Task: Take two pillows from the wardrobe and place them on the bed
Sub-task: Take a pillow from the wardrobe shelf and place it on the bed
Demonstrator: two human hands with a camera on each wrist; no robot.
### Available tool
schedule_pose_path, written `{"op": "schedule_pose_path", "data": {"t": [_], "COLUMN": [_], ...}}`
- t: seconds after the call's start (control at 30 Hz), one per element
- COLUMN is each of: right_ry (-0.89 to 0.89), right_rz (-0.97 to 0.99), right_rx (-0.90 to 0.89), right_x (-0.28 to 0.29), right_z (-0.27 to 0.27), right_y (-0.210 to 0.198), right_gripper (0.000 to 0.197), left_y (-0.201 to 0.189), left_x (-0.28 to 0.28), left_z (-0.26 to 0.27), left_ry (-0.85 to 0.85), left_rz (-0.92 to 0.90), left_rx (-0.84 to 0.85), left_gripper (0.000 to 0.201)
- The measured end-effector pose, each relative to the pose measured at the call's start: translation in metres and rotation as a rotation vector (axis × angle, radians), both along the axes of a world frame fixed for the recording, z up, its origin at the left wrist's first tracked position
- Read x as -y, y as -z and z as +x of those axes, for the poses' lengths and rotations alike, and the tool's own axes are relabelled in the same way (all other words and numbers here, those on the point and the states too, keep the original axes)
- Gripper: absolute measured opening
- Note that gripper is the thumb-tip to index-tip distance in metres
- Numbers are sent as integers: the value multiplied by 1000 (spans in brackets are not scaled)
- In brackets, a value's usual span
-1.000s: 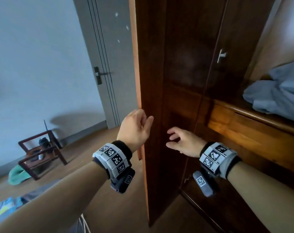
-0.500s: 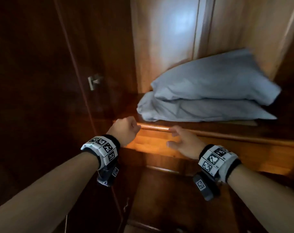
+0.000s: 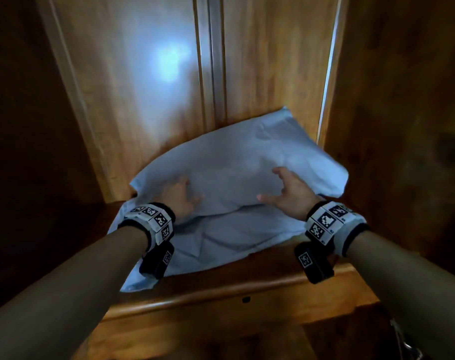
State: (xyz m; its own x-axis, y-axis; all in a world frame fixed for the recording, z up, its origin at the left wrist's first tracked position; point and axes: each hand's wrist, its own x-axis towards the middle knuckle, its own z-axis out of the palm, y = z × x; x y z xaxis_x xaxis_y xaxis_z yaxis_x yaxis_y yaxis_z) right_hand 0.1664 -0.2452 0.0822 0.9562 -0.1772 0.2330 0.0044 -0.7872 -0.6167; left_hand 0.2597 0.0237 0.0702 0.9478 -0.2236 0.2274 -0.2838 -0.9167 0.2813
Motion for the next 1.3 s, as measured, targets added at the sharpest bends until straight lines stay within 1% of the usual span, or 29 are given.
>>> {"op": "schedule_pose_path", "data": {"t": [0.07, 0.13, 0.23, 0.33, 0.4, 0.43, 0.5, 0.57, 0.63, 0.67, 0.73, 0.8, 0.83, 0.9, 0.93, 0.97, 1.03, 1.13, 1.23, 1.3], "right_ry": [53, 106, 162, 214, 253, 263, 254, 237, 238, 246, 235, 217, 201, 194, 208, 234, 292, 338, 400, 446], "right_rz": [-38, -68, -157, -329, -447, -466, -444, -429, -438, -443, -445, -434, -406, -333, -306, -285, -229, -171, -112, -78], "right_rx": [-8, -7, -45, -123, -179, -207, -279, -340, -351, -345, -344, -318, -291, -227, -205, -180, -124, -33, 18, 41], "right_x": [11, 24, 40, 56, 63, 66, 65, 67, 66, 67, 67, 68, 65, 57, 53, 51, 45, 37, 37, 42], "right_z": [26, 58, 109, 160, 191, 205, 222, 237, 246, 250, 256, 260, 254, 237, 227, 217, 192, 148, 96, 58], "right_y": [-10, -18, -30, -37, -30, -22, -3, 17, 31, 37, 46, 52, 50, 43, 40, 39, 35, 22, 9, 4], "right_gripper": [90, 97, 113, 133, 144, 147, 151, 155, 150, 146, 141, 134, 122, 76, 59, 50, 41, 38, 39, 35], "left_y": [-3, -6, -6, -5, -1, 4, 19, 41, 60, 66, 72, 72, 72, 73, 73, 72, 69, 59, 39, 27], "left_x": [7, 13, 16, 14, 13, 13, 16, 20, 24, 24, 22, 19, 19, 19, 19, 18, 17, 18, 31, 48], "left_z": [25, 51, 92, 134, 156, 166, 181, 192, 195, 196, 199, 203, 203, 201, 199, 196, 189, 176, 150, 128], "left_ry": [0, -48, -84, -111, -136, -147, -156, -148, -139, -127, -98, -74, -61, -34, -21, -6, 30, 74, 108, 145], "left_rz": [-9, 38, 163, 195, 190, 182, 181, 177, 117, 75, 0, -39, -55, -87, -103, -120, -170, -249, -308, -312], "left_rx": [-107, -120, -104, -159, -243, -285, -339, -341, -311, -285, -262, -249, -244, -233, -219, -206, -177, -145, -87, -50], "left_gripper": [95, 111, 124, 138, 146, 149, 155, 155, 147, 139, 121, 107, 101, 85, 78, 73, 70, 75, 63, 52]}}
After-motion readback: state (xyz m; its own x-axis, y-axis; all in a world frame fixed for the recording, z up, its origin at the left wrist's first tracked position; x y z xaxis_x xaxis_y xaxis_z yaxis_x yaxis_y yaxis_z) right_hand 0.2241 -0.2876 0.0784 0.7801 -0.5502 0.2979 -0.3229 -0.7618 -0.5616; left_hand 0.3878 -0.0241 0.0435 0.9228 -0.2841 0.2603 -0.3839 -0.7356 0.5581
